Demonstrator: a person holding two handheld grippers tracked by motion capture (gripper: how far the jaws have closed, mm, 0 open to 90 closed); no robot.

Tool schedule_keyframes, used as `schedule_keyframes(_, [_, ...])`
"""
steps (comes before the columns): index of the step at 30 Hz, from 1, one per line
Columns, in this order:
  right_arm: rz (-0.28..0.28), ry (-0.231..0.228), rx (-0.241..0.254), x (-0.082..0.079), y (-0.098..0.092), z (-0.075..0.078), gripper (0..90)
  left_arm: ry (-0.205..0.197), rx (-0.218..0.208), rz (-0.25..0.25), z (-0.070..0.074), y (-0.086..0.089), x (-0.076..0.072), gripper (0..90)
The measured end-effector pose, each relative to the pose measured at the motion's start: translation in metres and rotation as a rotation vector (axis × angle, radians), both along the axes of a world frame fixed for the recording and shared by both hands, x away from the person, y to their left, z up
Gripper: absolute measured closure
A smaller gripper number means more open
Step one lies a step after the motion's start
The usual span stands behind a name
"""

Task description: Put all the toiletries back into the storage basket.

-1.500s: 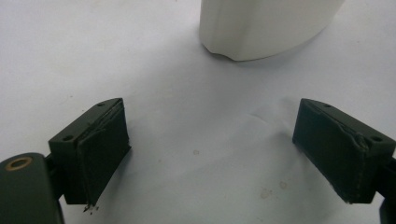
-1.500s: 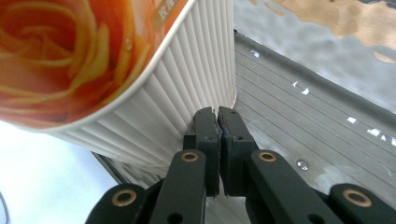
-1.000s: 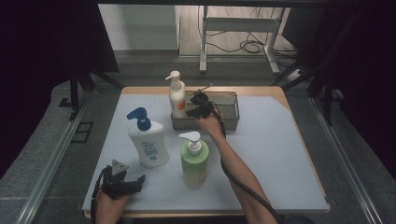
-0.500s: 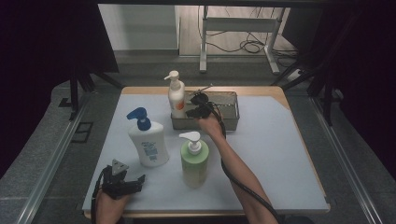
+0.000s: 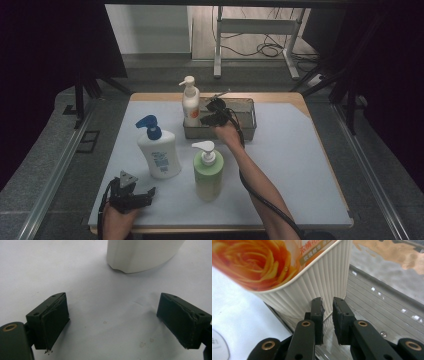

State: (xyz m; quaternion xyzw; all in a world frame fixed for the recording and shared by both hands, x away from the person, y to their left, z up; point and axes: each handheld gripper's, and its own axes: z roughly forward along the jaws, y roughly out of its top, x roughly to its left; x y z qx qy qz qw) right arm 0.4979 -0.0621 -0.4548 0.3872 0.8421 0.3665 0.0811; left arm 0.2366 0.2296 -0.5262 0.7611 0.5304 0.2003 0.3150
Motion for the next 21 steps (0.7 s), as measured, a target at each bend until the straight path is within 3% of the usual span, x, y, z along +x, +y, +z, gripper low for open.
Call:
schedule_keyframes(8, [0.002, -0.042, 0.005, -0.007, -0.011, 0.013, 67.5, -0.001, 0.000, 0.001, 0.000, 0.000, 0.000, 10.1])
schedule_keyframes(16, [0.023, -0.074, 0.027, -0.015, -0.025, 0.023, 47.4, -0.002, -0.001, 0.002, 0.000, 0.000, 0.000, 10.1])
schedule_keyframes(21, [0.047, -0.091, 0.028, -0.021, -0.028, 0.026, 40.7, -0.002, 0.000, 0.002, 0.000, 0.000, -0.001, 10.1])
